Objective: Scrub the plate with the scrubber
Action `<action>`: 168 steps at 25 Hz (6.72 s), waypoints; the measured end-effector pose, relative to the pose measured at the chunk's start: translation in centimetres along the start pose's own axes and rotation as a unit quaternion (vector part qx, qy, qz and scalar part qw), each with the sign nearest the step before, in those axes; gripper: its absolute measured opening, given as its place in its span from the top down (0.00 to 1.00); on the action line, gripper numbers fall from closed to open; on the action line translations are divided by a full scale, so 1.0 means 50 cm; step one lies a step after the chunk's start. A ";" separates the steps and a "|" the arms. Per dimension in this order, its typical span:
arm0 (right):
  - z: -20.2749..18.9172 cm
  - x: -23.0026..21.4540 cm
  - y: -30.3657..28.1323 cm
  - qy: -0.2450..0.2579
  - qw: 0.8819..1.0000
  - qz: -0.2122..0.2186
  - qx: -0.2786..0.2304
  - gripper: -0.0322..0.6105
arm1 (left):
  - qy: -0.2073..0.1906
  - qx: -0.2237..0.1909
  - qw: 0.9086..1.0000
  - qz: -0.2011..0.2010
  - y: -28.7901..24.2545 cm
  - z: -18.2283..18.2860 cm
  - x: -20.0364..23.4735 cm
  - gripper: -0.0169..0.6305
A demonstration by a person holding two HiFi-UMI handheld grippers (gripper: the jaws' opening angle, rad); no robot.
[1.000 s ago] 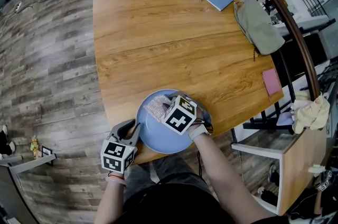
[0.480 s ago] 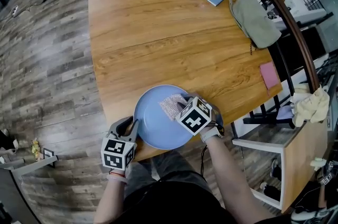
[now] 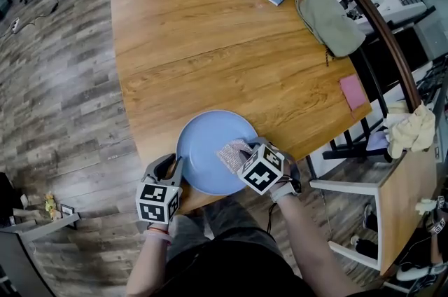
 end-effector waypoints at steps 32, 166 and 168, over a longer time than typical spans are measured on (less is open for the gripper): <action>0.181 0.107 -0.034 0.118 0.989 0.066 -0.052 0.82 | 0.017 -0.004 1.000 -0.004 0.000 0.001 -0.005 0.88; 0.201 0.078 -0.061 0.151 0.985 0.019 -0.077 0.82 | 0.024 0.004 1.000 0.017 -0.003 -0.003 -0.012 0.88; 0.202 0.060 -0.070 0.144 0.986 0.007 -0.079 0.82 | 0.024 0.004 1.000 0.018 -0.003 -0.003 -0.014 0.88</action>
Point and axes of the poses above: the fingertips, and each gripper's own axes: y backward along the fingers, x to its left, z out of its top, the point moved 10 cm from there along y, backward along the fingers, and after that the axes turned 15 degrees about -z, right-handed, at the moved point
